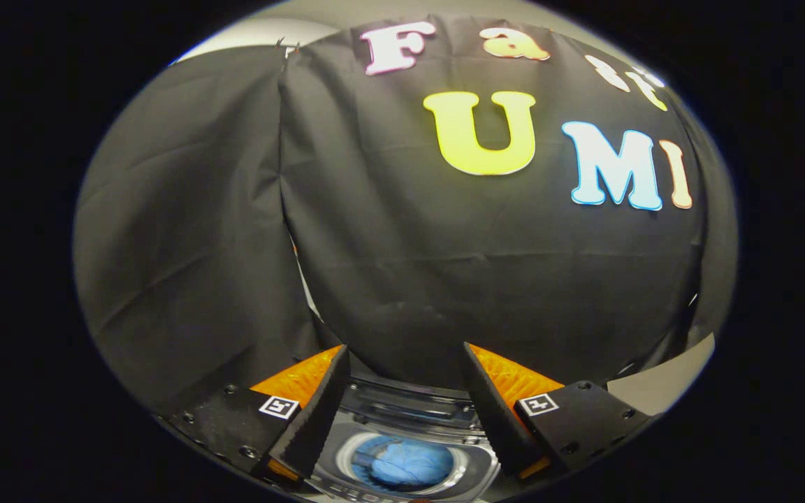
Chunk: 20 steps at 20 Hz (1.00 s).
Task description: Put the clothes into the washing machine and then close the washing machine lid.
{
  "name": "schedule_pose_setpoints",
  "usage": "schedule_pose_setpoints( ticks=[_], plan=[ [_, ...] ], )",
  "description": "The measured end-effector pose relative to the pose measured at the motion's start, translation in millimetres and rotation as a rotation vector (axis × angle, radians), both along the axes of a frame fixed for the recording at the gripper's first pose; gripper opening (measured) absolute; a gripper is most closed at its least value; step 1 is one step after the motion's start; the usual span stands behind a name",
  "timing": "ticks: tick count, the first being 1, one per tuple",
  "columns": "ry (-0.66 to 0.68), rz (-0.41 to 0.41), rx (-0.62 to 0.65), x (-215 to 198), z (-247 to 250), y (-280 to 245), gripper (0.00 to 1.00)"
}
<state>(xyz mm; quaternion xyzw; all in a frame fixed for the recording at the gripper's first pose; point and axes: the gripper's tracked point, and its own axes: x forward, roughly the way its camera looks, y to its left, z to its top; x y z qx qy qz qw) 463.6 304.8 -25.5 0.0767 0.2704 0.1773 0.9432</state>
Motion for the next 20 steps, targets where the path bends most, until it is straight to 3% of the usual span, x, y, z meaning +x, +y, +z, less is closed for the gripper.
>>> schedule_pose_setpoints(
  ticks=[10, 20],
  plan=[
    [0.129, -0.101, 0.053, 76, -61, -1, 0.98],
    [0.219, -0.052, 0.011, 72, -105, 19, 0.98]
  ],
)
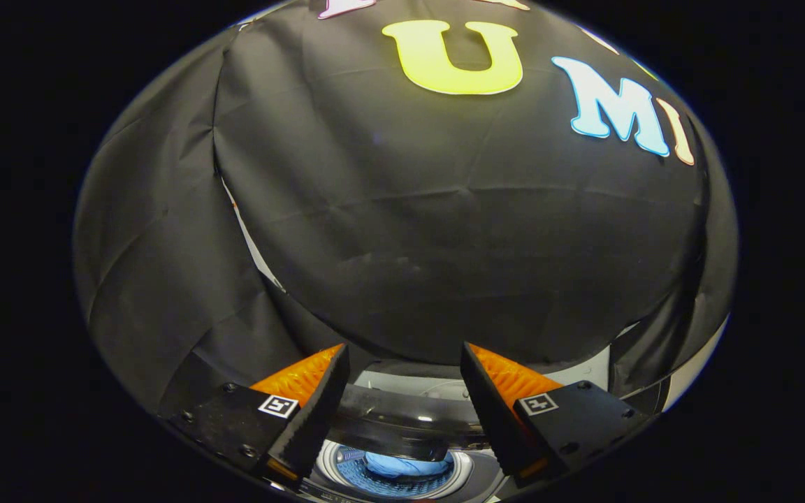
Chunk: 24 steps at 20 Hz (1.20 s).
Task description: Put the clothes into the washing machine and then close the washing machine lid.
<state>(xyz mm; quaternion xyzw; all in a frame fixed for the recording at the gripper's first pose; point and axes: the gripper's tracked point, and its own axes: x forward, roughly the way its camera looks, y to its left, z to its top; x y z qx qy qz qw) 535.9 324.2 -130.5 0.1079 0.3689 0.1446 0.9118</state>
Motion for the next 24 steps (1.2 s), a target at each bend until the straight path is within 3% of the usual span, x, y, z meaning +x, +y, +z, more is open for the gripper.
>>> schedule_pose_setpoints(
  ticks=[11, 24],
  plan=[
    [-0.045, 0.002, 0.013, -14, 1, 2, 0.99],
    [-0.078, 0.005, 0.007, -68, 2, 4, 0.99]
  ],
)
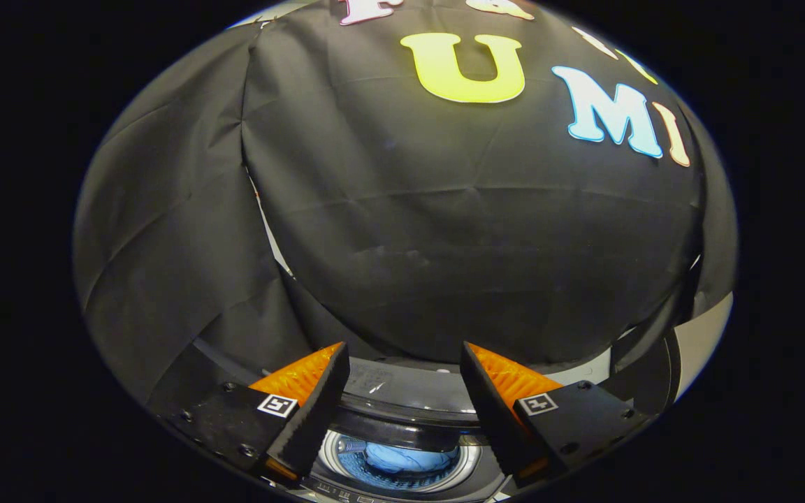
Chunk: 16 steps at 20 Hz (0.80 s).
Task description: Put the clothes into the washing machine and then close the washing machine lid.
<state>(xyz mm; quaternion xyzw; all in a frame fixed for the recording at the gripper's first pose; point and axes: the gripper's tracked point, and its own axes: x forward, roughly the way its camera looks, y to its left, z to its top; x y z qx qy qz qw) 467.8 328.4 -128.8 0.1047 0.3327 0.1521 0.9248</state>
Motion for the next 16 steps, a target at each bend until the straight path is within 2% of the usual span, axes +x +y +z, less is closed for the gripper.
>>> schedule_pose_setpoints(
  ticks=[9, 16],
  plan=[
    [-0.078, -0.024, -0.004, -37, -4, 2, 0.99],
    [-0.054, -0.027, 0.001, -94, -30, 9, 0.99]
  ],
)
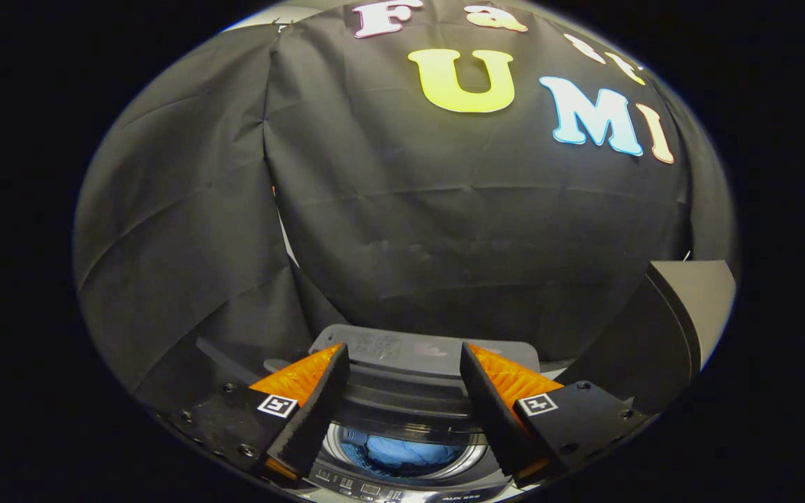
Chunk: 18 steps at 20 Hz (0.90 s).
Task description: Put the clothes into the washing machine and then close the washing machine lid.
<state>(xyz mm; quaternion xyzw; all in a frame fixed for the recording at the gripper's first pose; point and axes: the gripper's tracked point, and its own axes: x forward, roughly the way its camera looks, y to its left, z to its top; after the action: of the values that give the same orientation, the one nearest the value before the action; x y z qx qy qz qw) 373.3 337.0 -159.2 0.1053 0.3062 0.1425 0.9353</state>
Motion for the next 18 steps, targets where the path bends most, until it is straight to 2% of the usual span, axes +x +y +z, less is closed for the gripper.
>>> schedule_pose_setpoints(
  ticks=[4, 8, 13, 18],
  plan=[
    [0.027, 0.058, -0.044, -51, -33, 9, 0.99],
    [0.019, 0.132, -0.062, -90, -43, 16, 0.99],
    [-0.084, 0.121, 0.024, -109, 11, -1, 0.98],
    [-0.246, 0.093, 0.099, -141, 74, -52, 0.98]
  ],
)
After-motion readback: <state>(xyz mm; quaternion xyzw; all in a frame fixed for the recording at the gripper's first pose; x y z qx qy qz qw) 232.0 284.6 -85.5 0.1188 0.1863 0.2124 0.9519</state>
